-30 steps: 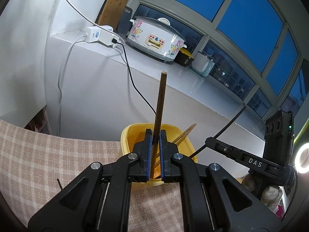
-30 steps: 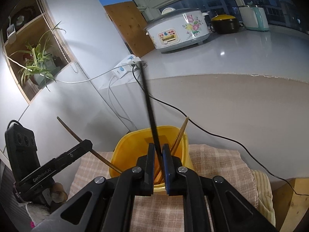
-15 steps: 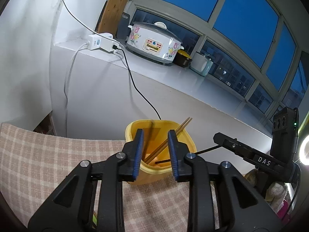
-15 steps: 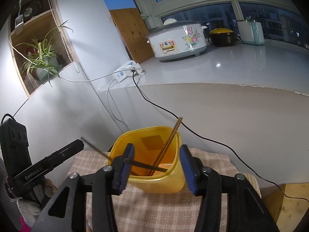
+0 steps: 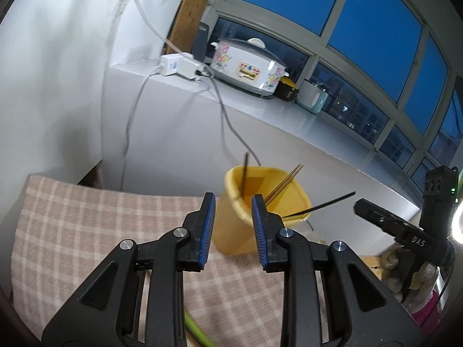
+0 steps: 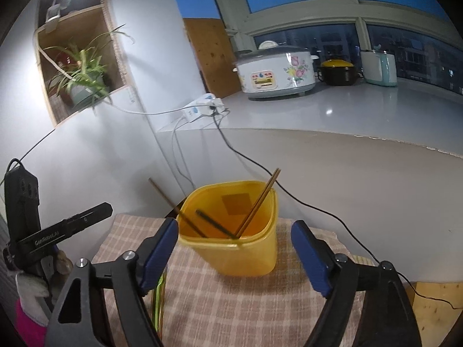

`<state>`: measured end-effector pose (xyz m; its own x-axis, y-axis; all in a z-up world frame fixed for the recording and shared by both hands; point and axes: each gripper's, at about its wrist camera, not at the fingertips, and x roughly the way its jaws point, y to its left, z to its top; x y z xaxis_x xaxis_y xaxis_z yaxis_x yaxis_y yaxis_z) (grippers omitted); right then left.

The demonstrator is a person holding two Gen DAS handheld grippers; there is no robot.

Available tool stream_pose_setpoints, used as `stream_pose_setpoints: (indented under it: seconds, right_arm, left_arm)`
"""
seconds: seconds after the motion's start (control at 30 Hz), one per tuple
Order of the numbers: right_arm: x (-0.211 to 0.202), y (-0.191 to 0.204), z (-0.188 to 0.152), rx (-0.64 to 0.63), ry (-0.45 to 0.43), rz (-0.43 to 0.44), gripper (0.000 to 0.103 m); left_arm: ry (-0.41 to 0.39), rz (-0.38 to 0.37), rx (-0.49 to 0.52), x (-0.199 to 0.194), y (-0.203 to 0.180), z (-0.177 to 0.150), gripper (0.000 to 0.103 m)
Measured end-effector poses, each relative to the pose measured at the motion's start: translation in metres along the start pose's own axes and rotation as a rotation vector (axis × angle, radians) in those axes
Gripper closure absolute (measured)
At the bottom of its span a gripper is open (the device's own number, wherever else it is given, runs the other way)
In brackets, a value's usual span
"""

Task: Organize utensils
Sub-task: 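Move both open tools from the container down to the utensil pile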

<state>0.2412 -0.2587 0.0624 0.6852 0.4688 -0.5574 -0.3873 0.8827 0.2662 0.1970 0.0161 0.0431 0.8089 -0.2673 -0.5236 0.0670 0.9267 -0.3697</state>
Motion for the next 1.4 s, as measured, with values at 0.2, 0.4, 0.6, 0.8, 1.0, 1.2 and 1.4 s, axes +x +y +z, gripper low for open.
stream_pose_setpoints:
  seconds: [0.2,0.4,0.6,0.8,1.0,1.2,1.4]
  right_arm:
    - [0.0,0.01,-0.016,-0.004,0.046,0.057,0.02]
    - [0.017,0.027,-0.038,-0.034,0.118,0.094,0.026]
    - [0.039,0.044,-0.059,-0.07,0.21,0.147,0.039]
    - [0.068,0.058,-0.08,-0.074,0.323,0.206,0.054]
    - [0.094,0.078,-0.096,-0.089,0.409,0.25,0.062]
    - [0.118,0.097,-0.107,-0.098,0.482,0.286,0.066]
    - [0.143,0.113,-0.117,-0.099,0.55,0.291,0.069]
  left_arm:
    - [0.046,0.023,-0.034,-0.015,0.025,-0.018,0.078]
    - [0.111,0.04,-0.081,-0.024,0.051,-0.047,0.078]
    - [0.202,0.057,-0.129,-0.028,0.076,-0.083,0.078]
    - [0.29,0.07,-0.176,-0.028,0.101,-0.118,0.078]
    - [0.356,0.059,-0.18,-0.021,0.105,-0.141,0.078]
    - [0.403,0.045,-0.195,-0.012,0.108,-0.154,0.078]
    - [0.433,0.037,-0.205,-0.003,0.111,-0.157,0.078]
